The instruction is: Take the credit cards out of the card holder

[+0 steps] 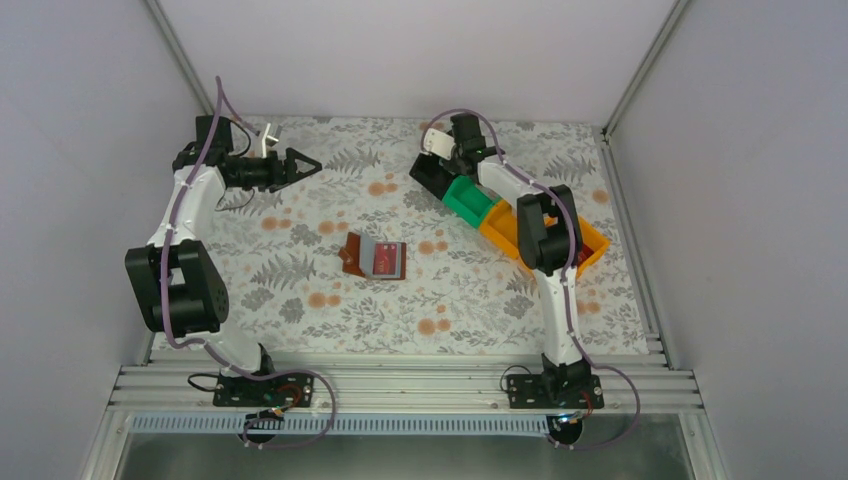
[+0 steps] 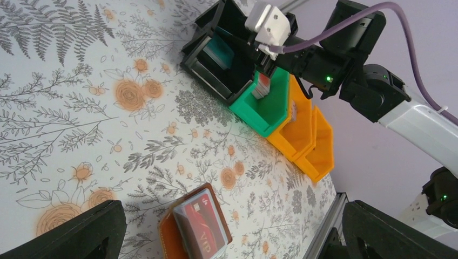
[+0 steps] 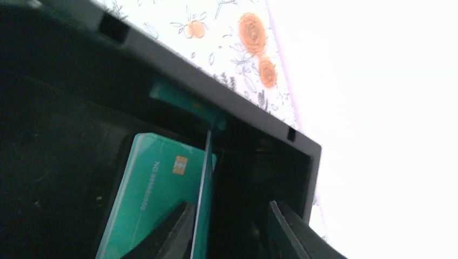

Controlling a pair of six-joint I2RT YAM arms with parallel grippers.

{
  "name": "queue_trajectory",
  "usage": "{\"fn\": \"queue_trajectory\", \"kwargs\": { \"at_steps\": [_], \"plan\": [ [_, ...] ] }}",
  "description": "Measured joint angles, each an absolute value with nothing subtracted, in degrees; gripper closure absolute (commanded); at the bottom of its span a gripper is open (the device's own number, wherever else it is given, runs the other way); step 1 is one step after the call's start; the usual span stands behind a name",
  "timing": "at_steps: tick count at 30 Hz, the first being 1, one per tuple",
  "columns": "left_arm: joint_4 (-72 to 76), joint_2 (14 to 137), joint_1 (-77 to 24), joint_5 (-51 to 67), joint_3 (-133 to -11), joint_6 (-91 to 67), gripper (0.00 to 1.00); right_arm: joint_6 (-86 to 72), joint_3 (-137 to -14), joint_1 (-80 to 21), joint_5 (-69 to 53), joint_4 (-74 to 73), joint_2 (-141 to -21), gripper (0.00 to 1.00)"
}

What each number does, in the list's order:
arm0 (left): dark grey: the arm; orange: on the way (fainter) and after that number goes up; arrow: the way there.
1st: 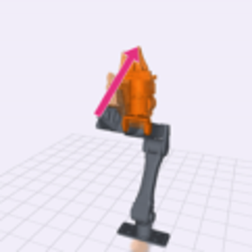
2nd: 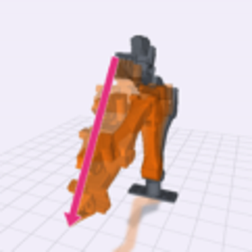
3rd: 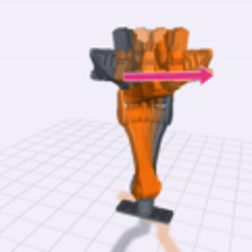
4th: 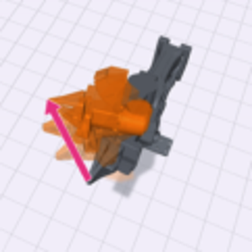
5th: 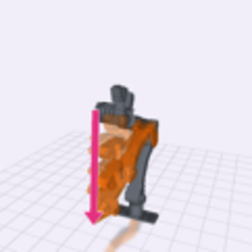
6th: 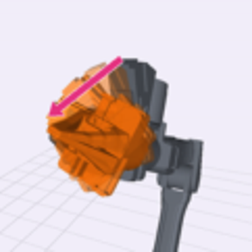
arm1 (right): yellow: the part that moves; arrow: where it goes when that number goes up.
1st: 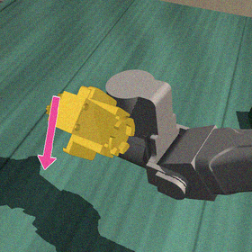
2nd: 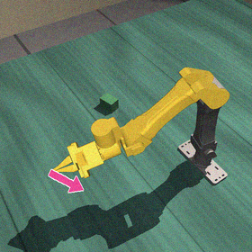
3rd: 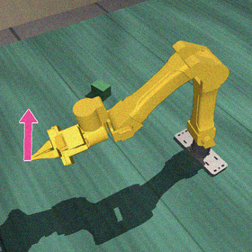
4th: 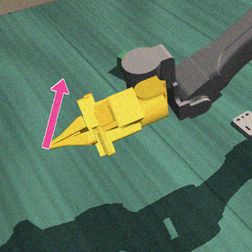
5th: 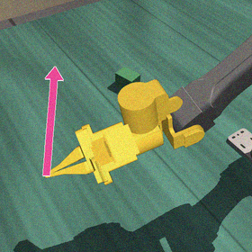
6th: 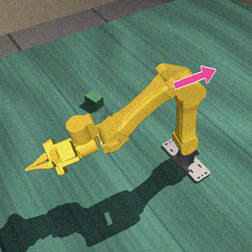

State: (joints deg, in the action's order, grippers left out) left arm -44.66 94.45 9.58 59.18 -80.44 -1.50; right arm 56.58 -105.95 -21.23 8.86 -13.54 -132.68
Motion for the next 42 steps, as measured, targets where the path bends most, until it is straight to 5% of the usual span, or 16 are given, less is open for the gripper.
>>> {"fn": "queue_trajectory", "kwargs": {
  "at_steps": [7, 22, 27, 35, 42],
  "plan": [
    [-44.66, 94.45, 9.58, 59.94, -80.42, -1.48, 0.0, 57.04, -105.95, -21.23, 8.97, -11.68, -132.2, 0.39],
    [-44.64, 94.45, 9.58, 60.55, -80.42, -1.45, 0.0, 51.46, -107.33, -20.86, -1.76, -20.12, -129.4, 0.39],
    [-44.66, 94.45, 9.58, 60.69, -80.42, -1.23, 0.0, 35.97, -117.54, -20.64, -7.49, -25.78, -129.73, 0.49],
    [-44.66, 94.45, 9.58, 61.49, -80.31, -0.95, 0.0, 7.38, -123.02, -20.08, -3.62, -30.09, -131.02, 0.36],
    [-44.66, 94.45, 9.58, 61.93, -80.31, -0.82, 0.0, 1.96, -127.83, -19.81, 1.13, -37.76, -140.0, 0.29]
  ]
}}
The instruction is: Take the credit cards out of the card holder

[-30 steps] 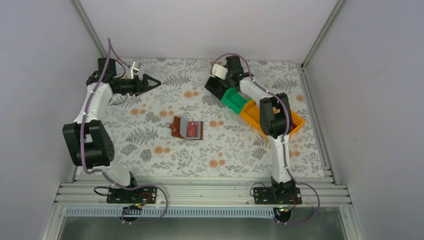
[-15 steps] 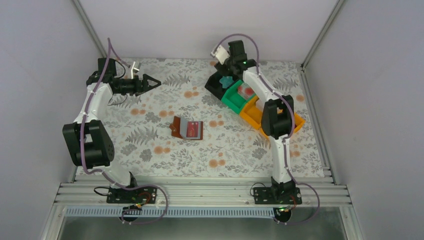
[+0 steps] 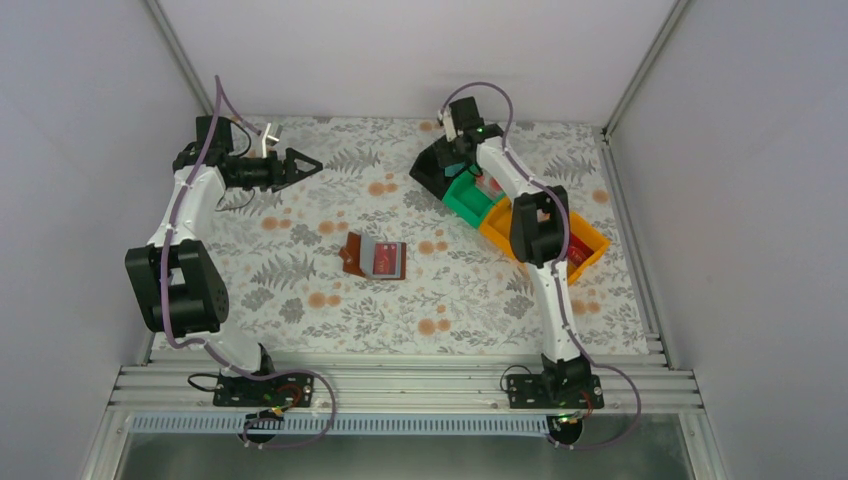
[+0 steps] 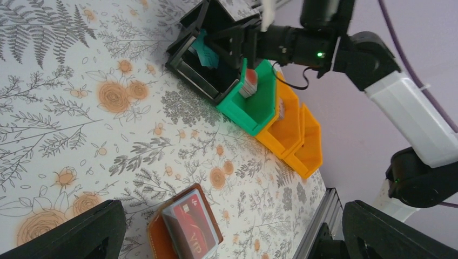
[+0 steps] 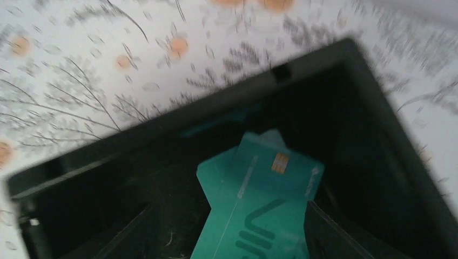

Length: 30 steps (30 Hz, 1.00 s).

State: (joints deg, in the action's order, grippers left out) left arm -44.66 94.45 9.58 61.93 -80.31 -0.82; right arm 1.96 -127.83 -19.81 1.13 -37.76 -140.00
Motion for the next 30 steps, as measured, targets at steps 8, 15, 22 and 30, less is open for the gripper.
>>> {"fn": "queue_trajectory", "kwargs": {
  "at_steps": [8, 15, 22, 30],
  "plan": [
    [-44.66, 94.45, 9.58, 62.41, -80.31, -0.82, 0.0, 4.84, -130.26, -20.18, 6.81, -41.5, -143.35, 0.2],
    [-44.64, 94.45, 9.58, 62.72, -80.31, -0.82, 0.0, 13.04, -135.04, -20.21, 9.45, -44.29, -147.41, 0.23],
    [-44.66, 94.45, 9.58, 63.18, -80.31, -0.82, 0.0, 18.72, -126.98, -20.73, 4.62, -41.78, -144.84, 0.26],
    [-44.66, 94.45, 9.58, 63.66, -80.31, -0.82, 0.0, 22.63, -116.86, -22.96, 3.53, -40.53, -138.74, 0.29]
  ]
}}
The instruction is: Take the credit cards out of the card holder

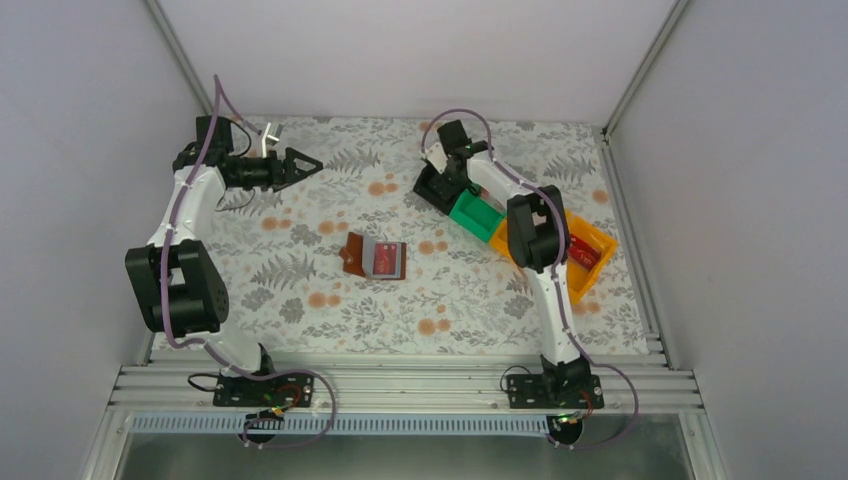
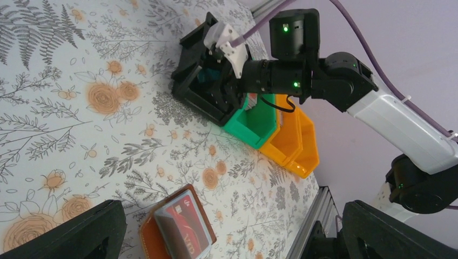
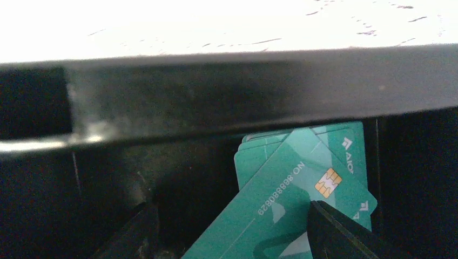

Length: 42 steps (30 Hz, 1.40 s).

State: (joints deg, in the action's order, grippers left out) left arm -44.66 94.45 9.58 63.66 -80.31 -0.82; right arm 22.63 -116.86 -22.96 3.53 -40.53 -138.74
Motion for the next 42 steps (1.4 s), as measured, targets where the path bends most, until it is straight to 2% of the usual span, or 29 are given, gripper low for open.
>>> {"fn": "queue_trajectory", "kwargs": {
  "at_steps": [4, 9, 11, 17, 20, 23, 33, 42],
  "plan": [
    [-44.66, 94.45, 9.58, 63.94, -80.31, -0.82, 0.0, 23.42, -113.73, -24.6, 2.37, -42.02, -135.87, 0.3],
    [-44.66, 94.45, 9.58, 64.1, -80.31, -0.82, 0.0, 20.8, -115.96, -25.58, 0.49, -43.64, -133.25, 0.36],
    [-44.66, 94.45, 9.58, 64.14, -80.31, -0.82, 0.0, 18.61, -117.64, -25.58, -0.71, -43.94, -132.31, 0.42],
    [-44.69, 94.45, 9.58, 64.84, -80.31, -0.62, 0.0, 8.93, -117.23, -25.58, -2.85, -44.6, -129.01, 0.76],
    [-44.69, 94.45, 9.58, 65.25, -80.31, -0.62, 0.0, 4.64, -117.12, -25.58, -3.51, -46.17, -129.54, 0.87],
    [-44.69, 94.45, 9.58, 65.45, -80.31, -0.62, 0.0, 1.93, -118.56, -25.58, -4.34, -48.42, -131.37, 0.94],
    [-44.69, 94.45, 9.58, 65.82, -80.31, -0.6, 0.0, -1.56, -124.66, -25.61, -3.95, -55.31, -141.86, 0.96],
    [-44.69, 94.45, 9.58, 66.02, -80.31, -0.6, 0.0, -1.98, -126.45, -26.24, 5.96, -58.5, -142.1, 0.96]
  ]
}}
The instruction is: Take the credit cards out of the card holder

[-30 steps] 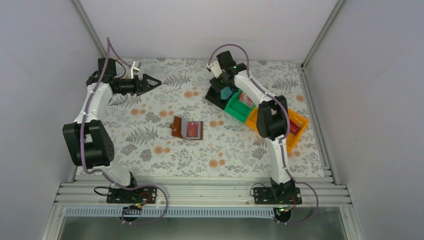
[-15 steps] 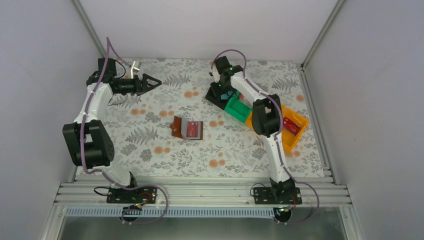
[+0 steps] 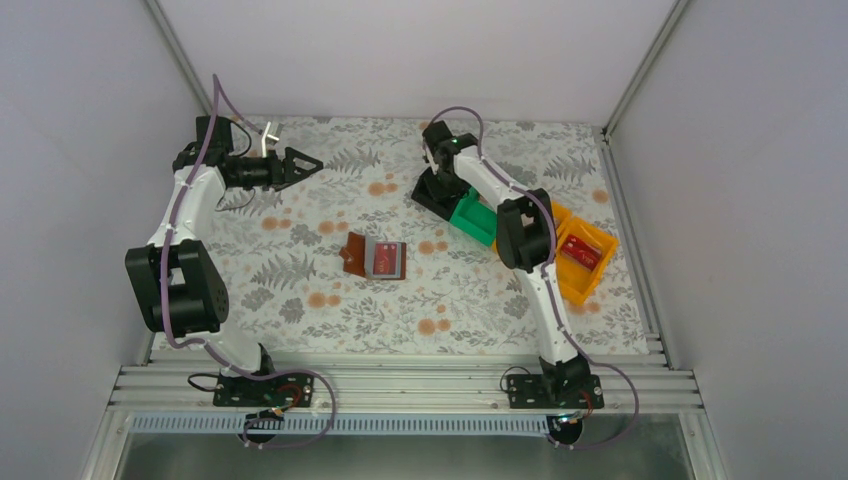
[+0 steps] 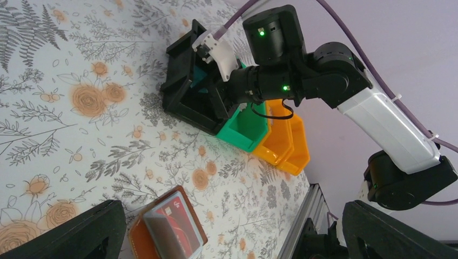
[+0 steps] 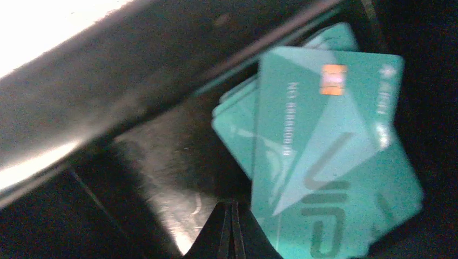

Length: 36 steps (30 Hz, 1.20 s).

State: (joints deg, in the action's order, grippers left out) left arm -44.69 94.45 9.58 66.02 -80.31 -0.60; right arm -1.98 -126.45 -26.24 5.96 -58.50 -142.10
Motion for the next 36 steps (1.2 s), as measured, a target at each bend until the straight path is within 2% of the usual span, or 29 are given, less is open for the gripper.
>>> {"fn": "queue_trajectory", "kwargs": {
  "at_steps": [7, 17, 20, 27, 36],
  "plan": [
    [-45.12, 94.8, 9.58, 66.65, -80.93, -0.56, 0.0, 1.19, -128.99, -26.33, 15.09, -59.35, -142.93, 0.96],
    [-45.36, 95.42, 9.58, 66.48, -81.21, -0.32, 0.0, 5.32, -130.69, -25.78, 18.46, -58.81, -144.05, 0.96],
    [-45.32, 95.42, 9.58, 66.39, -81.21, -0.27, 0.0, 6.31, -130.82, -25.78, 16.47, -58.15, -143.81, 0.95],
    [-45.21, 95.42, 9.58, 66.19, -81.21, -0.27, 0.0, 8.08, -124.57, -26.37, 2.57, -54.81, -138.85, 0.96],
    [-45.19, 95.42, 9.58, 66.19, -81.21, -0.19, 0.0, 6.33, -127.48, -25.89, 1.54, -57.52, -142.37, 0.96]
  ]
}}
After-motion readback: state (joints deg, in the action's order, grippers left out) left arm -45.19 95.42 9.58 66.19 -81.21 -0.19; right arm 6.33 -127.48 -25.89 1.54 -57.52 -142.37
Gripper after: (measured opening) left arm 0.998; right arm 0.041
